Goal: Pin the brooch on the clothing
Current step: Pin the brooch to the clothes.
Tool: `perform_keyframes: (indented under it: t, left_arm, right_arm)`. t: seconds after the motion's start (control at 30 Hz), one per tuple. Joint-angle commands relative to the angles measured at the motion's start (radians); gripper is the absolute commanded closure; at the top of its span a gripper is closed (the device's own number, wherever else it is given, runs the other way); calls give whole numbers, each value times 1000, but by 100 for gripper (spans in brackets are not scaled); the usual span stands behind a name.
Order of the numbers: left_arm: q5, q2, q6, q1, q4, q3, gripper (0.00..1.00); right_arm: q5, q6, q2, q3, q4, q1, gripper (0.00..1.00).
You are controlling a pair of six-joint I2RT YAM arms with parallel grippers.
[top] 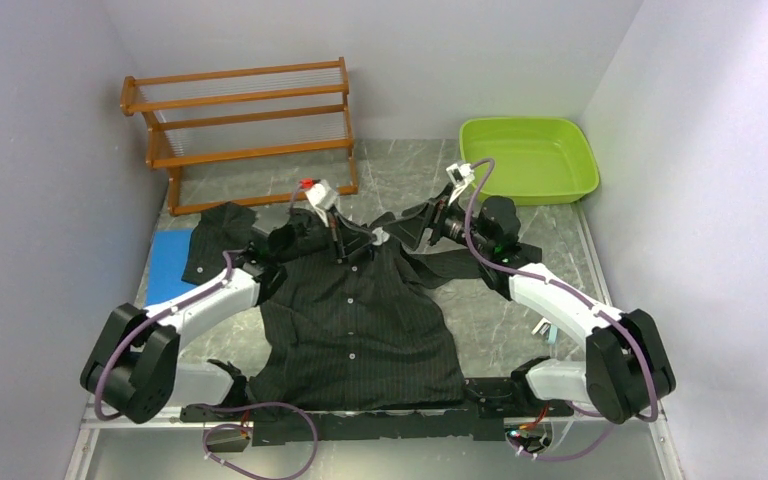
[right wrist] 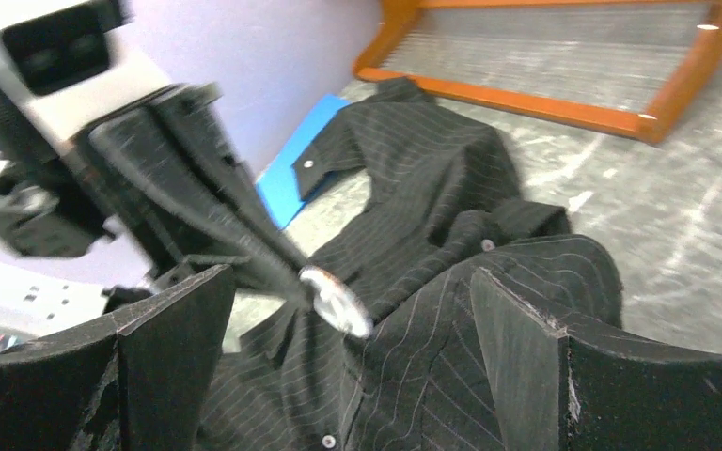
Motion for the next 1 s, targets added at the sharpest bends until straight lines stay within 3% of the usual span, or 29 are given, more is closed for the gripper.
perform_keyframes:
  t: [0.0,0.13,0.43,0.6,0.73,0.97]
  left_arm:
    - [-328,-61,392,-162,-389,117,97]
    - [-573,-67,540,-272,-448,129,94]
    - [-988,-13,848,-490,-475,142,60]
    - [-1199,21,1009,-601,-360,116,36]
    - [-1227,3,1043,-639,-296,97,21]
    - [-1122,-121,789,-624,-416,132,9]
  right_arm:
    - [131,-29,-49,2,-135,-38,0]
    - [138,1,-56,-28,-180,-81,0]
    - [153,22,-82,-81,-249,-136,0]
    - [160,6,-104,-93,-286,-154,0]
    - [146,4,-111,-107,-291,-165,0]
    - [100,6,-107,-121,-272,-167,0]
